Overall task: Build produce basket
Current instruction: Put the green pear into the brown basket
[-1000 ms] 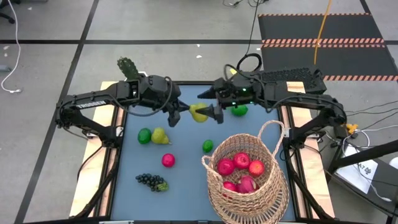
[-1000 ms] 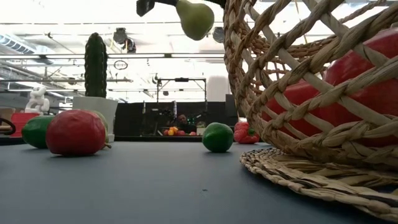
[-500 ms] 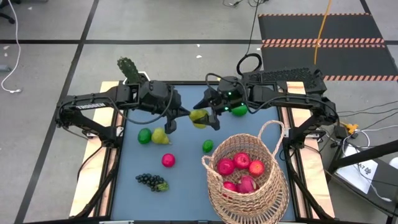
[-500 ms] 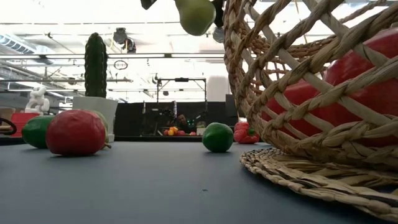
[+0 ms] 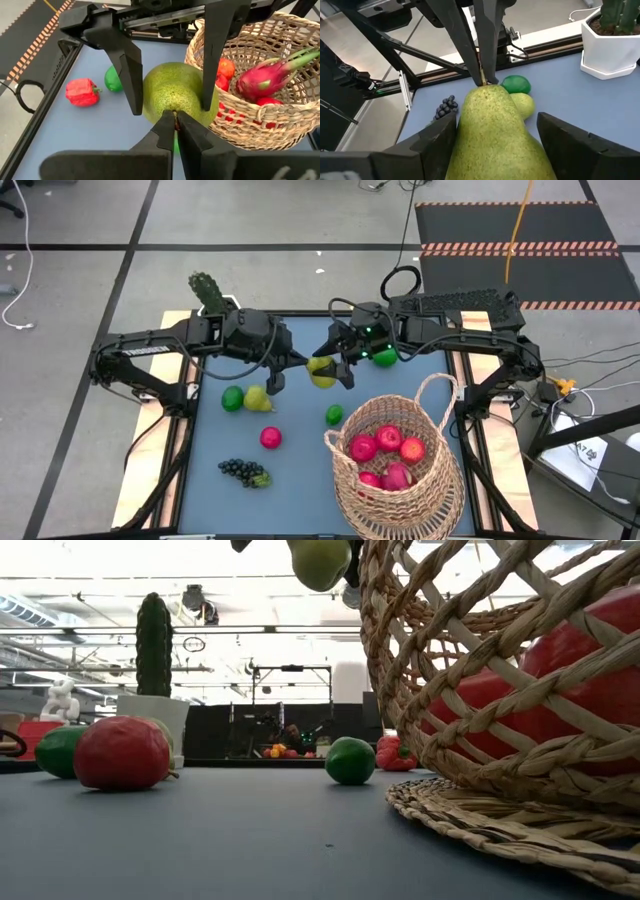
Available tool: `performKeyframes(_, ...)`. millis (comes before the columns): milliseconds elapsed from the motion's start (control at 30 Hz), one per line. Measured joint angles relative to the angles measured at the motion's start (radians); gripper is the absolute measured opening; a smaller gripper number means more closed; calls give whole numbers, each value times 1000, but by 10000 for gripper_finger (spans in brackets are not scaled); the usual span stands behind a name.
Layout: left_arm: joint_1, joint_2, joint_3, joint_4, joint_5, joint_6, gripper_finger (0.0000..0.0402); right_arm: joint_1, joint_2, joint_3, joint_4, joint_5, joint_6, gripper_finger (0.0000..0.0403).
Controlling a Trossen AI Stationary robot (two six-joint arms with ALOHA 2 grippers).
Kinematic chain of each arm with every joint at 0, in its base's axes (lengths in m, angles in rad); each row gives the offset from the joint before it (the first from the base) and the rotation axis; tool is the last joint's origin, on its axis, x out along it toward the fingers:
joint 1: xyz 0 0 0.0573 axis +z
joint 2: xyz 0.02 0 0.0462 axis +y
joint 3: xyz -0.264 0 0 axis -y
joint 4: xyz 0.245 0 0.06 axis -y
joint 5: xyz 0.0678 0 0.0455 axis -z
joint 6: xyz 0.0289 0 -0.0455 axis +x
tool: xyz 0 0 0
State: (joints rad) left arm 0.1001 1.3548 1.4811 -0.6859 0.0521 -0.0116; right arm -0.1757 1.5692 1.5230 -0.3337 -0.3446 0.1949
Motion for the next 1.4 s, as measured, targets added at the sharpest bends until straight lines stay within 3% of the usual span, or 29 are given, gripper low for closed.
performKeyframes(333,0,0,0,1,16,1,6,1,0,0,2,-3,1,244)
performKeyframes(567,-3,0,0,8,14,3,37,1,1,0,6,-7,28,225)
performKeyframes(800,-4,0,0,6,18,7,4,1,1,0,12,-27,29,190)
performKeyframes(967,-4,0,-4,0,16,-9,8,1,0,0,4,-27,29,161)
performKeyframes(1133,9,-1,-97,-71,-131,-107,10,1,-5,0,-42,-28,51,146)
performKeyframes(1267,60,0,-206,-69,-122,-218,29,1,-12,0,-81,-28,89,144)
performKeyframes(1400,93,0,-304,-44,-100,-214,89,1,-16,0,-115,-28,122,144)
